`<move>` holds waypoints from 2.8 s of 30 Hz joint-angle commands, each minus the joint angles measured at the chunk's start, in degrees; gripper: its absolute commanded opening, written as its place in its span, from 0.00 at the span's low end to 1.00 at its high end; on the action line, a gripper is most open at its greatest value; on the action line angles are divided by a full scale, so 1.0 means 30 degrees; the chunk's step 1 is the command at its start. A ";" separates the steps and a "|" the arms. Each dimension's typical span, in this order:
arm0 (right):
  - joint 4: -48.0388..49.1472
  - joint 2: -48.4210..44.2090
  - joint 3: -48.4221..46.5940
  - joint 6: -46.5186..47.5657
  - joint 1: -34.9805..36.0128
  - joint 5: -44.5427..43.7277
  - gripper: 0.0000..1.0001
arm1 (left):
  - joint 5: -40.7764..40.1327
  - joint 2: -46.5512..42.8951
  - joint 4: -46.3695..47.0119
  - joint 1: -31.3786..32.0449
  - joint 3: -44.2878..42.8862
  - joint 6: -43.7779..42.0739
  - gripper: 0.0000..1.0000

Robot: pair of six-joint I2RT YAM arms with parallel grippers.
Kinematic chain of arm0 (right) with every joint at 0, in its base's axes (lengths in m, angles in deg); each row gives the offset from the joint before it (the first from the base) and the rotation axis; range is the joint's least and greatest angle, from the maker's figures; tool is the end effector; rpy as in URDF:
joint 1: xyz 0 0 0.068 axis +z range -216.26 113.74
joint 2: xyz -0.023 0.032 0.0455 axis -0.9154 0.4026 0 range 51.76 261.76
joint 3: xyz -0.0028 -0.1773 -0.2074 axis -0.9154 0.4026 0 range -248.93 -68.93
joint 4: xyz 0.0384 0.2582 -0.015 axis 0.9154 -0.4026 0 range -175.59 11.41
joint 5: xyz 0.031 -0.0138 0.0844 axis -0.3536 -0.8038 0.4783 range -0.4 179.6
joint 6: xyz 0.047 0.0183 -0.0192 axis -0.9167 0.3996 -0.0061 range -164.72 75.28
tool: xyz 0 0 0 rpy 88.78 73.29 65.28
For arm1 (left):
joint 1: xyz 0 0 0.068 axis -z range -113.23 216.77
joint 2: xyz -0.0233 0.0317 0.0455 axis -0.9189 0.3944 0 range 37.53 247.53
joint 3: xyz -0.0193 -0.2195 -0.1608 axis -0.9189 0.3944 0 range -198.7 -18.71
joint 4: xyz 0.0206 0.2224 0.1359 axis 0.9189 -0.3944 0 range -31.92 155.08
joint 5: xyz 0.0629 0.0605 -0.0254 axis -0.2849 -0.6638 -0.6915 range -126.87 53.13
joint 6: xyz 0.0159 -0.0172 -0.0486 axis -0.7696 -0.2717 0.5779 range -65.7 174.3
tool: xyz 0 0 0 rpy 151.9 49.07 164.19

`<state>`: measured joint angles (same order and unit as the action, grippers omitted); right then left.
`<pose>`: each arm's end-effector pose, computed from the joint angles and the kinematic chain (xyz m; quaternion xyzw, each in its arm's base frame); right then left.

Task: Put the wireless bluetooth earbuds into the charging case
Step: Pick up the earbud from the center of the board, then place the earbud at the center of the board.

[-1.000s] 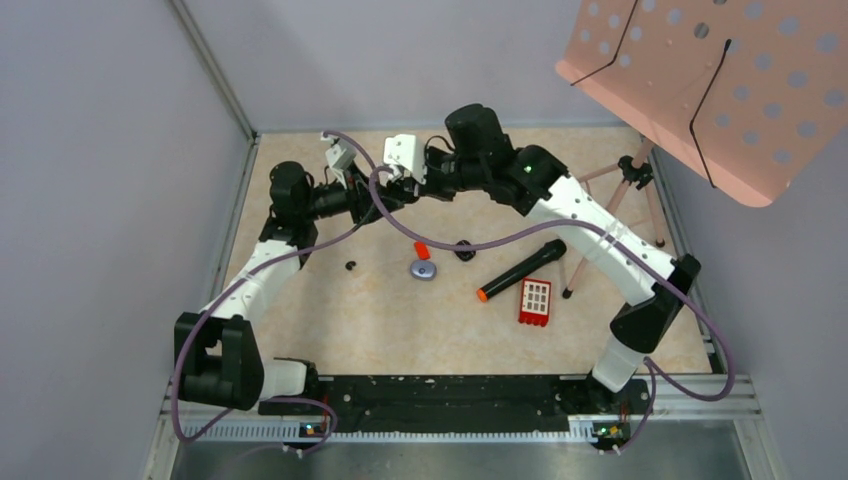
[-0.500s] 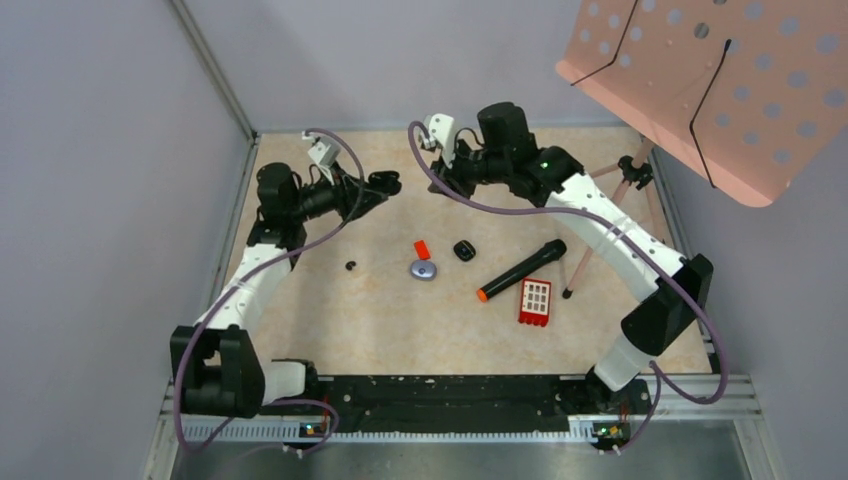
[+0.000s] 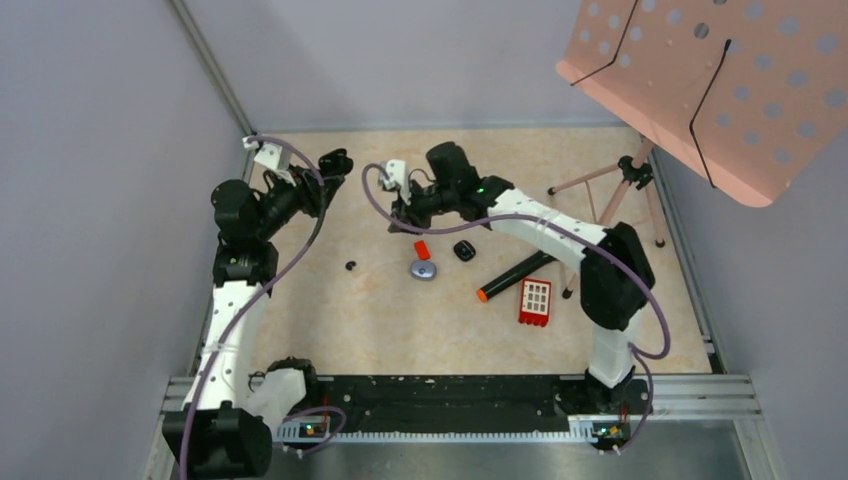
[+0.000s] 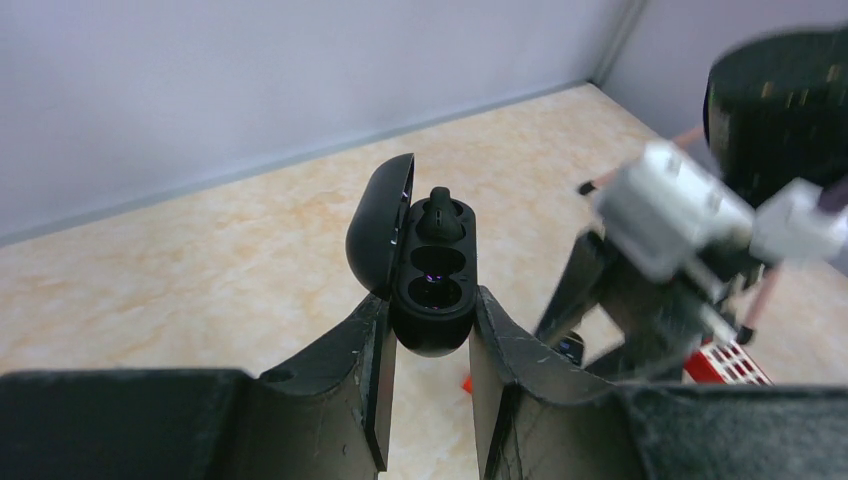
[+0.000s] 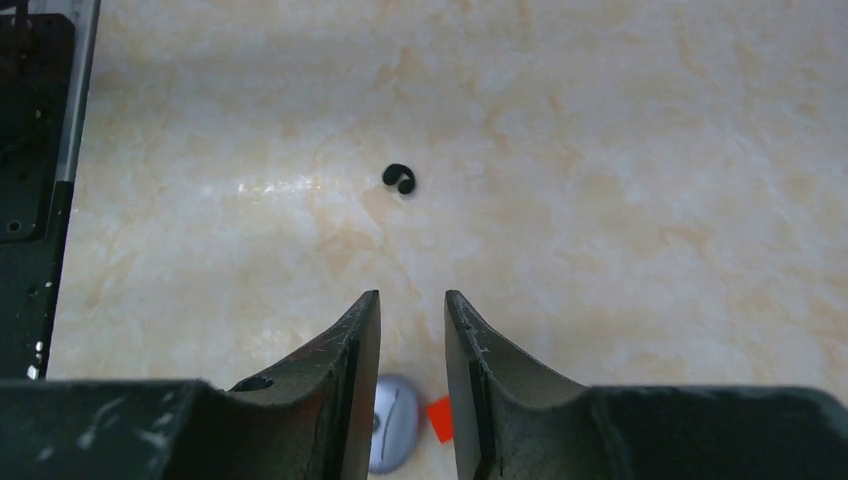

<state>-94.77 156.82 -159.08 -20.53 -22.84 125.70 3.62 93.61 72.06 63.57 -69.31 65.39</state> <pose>0.2971 0.3100 0.3103 -0.5872 0.6031 0.3441 0.4159 0.2242 -0.0107 0.3716 0.1646 0.6804 -0.2871 0.6539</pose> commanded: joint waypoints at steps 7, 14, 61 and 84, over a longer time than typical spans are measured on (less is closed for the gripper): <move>0.1993 0.6500 -0.4156 -0.2101 0.2072 0.1435 0.29 | -0.5261 -0.0429 -0.4309 -0.1874 -0.2536 0.0185 0.00; 0.2839 0.9567 -0.6933 -0.5359 0.2337 -0.1113 0.29 | -0.5729 -0.0748 -0.5718 -0.2567 -0.3254 -0.0374 0.00; 0.0665 1.0832 -0.7549 -0.2477 0.3879 -0.4917 0.25 | -0.5448 0.0092 -0.5165 -0.3181 -0.3500 0.0599 0.00; -1.4713 0.3313 -0.2171 2.2967 0.2902 0.1739 0.24 | -0.4978 -0.0119 -0.4751 -0.3181 -0.3023 0.1049 0.00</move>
<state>-115.67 165.39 -160.36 20.65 -12.33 126.68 -12.29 94.07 54.80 54.41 -78.91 67.90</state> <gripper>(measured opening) 0.254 0.339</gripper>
